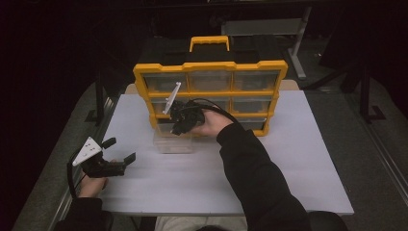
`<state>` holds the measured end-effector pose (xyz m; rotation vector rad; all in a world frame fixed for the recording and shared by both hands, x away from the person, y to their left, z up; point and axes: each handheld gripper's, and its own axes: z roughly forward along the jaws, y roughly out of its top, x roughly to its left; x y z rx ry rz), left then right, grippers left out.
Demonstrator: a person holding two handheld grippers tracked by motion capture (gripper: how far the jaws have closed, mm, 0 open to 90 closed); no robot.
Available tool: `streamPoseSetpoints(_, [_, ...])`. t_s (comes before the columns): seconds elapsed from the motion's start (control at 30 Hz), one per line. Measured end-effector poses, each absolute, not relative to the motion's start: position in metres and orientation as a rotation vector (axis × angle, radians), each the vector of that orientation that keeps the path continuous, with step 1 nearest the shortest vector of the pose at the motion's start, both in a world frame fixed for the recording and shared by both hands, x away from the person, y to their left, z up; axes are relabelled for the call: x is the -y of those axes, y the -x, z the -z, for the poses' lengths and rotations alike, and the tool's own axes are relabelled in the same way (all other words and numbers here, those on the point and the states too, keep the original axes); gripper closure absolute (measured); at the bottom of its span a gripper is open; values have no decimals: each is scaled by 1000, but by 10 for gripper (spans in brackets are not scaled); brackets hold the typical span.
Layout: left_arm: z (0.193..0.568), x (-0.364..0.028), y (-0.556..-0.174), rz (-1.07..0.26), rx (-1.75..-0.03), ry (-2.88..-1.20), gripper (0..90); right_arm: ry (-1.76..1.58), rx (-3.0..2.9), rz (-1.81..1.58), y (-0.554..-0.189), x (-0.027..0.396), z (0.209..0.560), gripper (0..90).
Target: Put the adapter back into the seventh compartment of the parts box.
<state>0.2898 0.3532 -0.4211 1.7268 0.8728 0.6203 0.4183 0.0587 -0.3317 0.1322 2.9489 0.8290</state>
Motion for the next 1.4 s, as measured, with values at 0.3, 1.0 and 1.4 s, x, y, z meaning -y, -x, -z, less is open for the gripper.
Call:
streamPoseSetpoints(0.3, [421,-353,-290,-619,-874,-1727,0,-158,-2938,-846,-417,-61,333,643])
streamPoseSetpoints(1.0, [422,-352,-290,-615,-875,-1737,0,-230,-2887,-933,-405,-34,323,111])
streamPoseSetpoints(1.4, [422,-352,-290,-615,-876,-1736,0,-278,-2860,-976,-397,-17,320,14])
